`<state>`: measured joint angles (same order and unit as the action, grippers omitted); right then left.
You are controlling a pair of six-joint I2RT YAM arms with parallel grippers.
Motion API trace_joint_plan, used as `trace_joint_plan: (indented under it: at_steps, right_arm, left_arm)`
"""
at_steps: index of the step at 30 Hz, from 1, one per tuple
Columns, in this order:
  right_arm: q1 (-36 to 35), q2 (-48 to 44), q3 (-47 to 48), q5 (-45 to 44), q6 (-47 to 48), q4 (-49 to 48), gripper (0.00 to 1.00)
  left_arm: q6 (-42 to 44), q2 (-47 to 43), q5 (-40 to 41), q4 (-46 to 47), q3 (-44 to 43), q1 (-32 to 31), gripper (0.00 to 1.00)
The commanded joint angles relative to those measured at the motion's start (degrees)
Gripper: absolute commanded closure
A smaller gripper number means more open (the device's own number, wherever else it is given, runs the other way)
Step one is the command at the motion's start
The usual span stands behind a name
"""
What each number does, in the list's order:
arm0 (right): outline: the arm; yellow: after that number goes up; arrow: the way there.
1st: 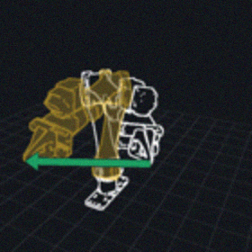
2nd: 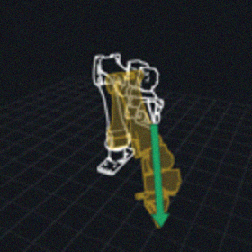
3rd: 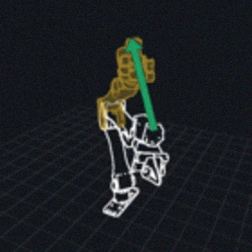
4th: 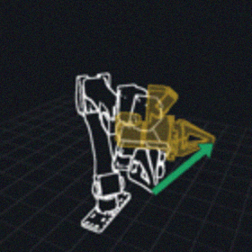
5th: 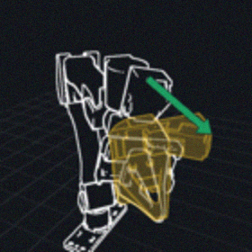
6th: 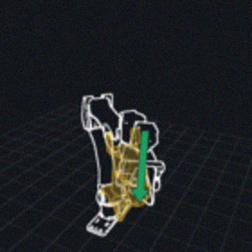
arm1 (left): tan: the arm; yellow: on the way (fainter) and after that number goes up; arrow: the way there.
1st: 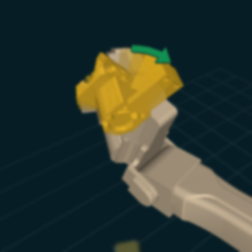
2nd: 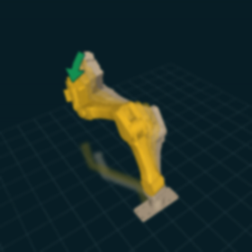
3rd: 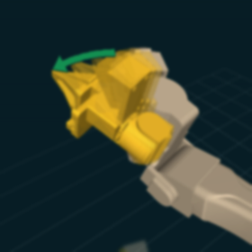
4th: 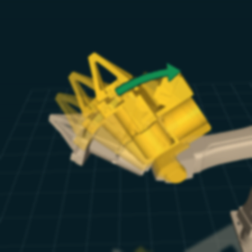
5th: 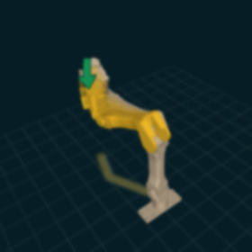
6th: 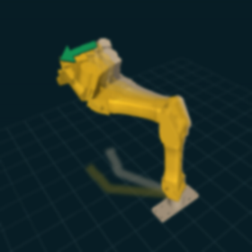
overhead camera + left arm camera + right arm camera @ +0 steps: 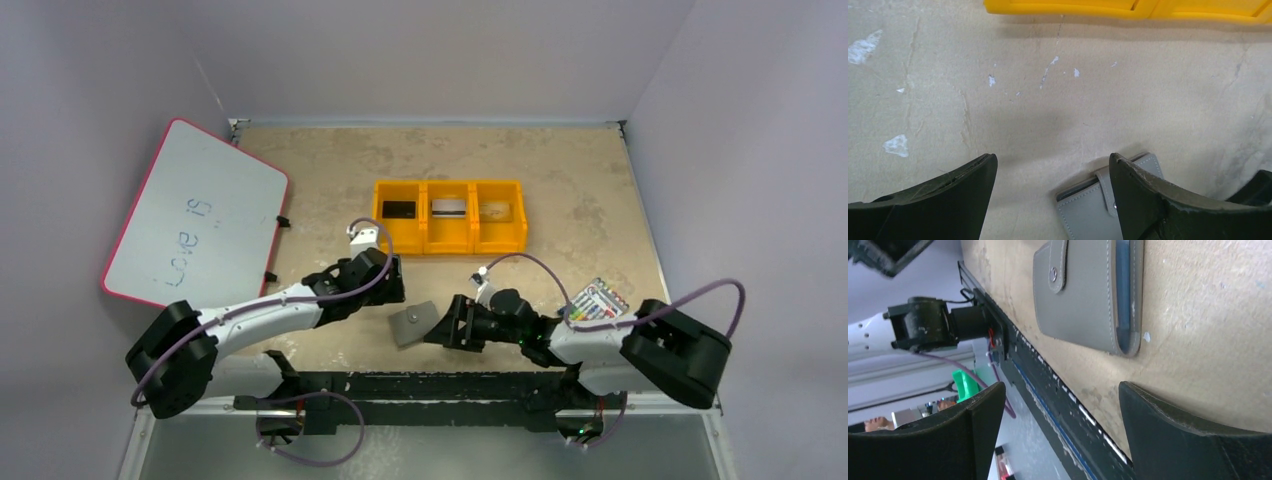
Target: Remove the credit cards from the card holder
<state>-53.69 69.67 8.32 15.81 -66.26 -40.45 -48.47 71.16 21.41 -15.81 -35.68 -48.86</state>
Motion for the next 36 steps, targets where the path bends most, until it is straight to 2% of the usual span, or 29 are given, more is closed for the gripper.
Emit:
trace_joint_plan:
  at_steps: [1,3,6,9,11,15,18,20,22,24,27,30,32,36]
  right_arm:
    - [-1.6,6.5,5.1,-7.3,-5.5,-7.4,0.15]
    - [-1.6,8.3,5.2,-9.8,-9.1,-7.7,0.16]
    - [-1.5,10.1,1.8,-10.8,-14.4,-15.6,0.18]
    - [-0.6,9.2,2.1,-14.5,-16.2,-13.5,0.18]
    - [1.8,9.5,4.9,-12.7,-12.2,-10.7,0.17]
    - [8.6,12.7,9.7,-3.6,-7.6,-5.9,0.18]
    - [12.3,14.2,9.7,0.0,-4.6,-8.3,0.18]
    - [14.3,14.5,11.6,1.9,-1.8,-5.4,0.18]
    - [15.3,13.8,14.6,2.1,2.5,1.9,0.18]
    - [15.3,12.2,17.9,-2.7,7.8,10.9,0.17]
    - [15.2,7.9,18.9,-7.0,10.0,18.6,0.16]
    - [15.1,2.8,16.3,-8.6,8.6,21.1,0.16]
    - [14.6,0.2,14.2,-9.0,7.0,21.4,0.16]
    - [12.3,-2.0,11.2,-9.3,2.7,21.0,0.18]
  left_arm:
    - [-1.2,-2.2,-5.8,8.5,2.6,0.3,0.19]
    - [-1.1,-1.1,-8.5,11.0,3.3,0.3,0.2]
    - [-1.7,0.6,-11.6,14.4,4.7,0.2,0.2]
    - [-3.0,1.0,-13.5,20.3,7.4,0.2,0.21]
    - [-3.4,2.3,-15.2,22.6,7.5,0.2,0.22]
    - [-8.1,3.9,-16.0,25.2,9.2,-1.4,0.27]
    - [-15.7,2.6,-16.2,35.0,14.1,-2.1,0.35]
    - [-17.2,2.1,-16.1,36.4,14.4,-3.4,0.38]
    - [-16.0,1.6,-14.3,30.6,12.4,-4.2,0.4]
    - [-15.1,-0.2,-9.1,21.7,10.1,-4.5,0.39]
    - [-14.5,-4.0,-2.4,12.0,8.4,-4.4,0.38]
    - [-14.1,-6.8,0.0,7.1,7.3,-4.5,0.37]
    - [-12.3,-6.8,-1.3,6.3,6.4,-4.5,0.37]
    - [-7.7,-2.2,-4.8,3.4,1.5,-6.0,0.36]
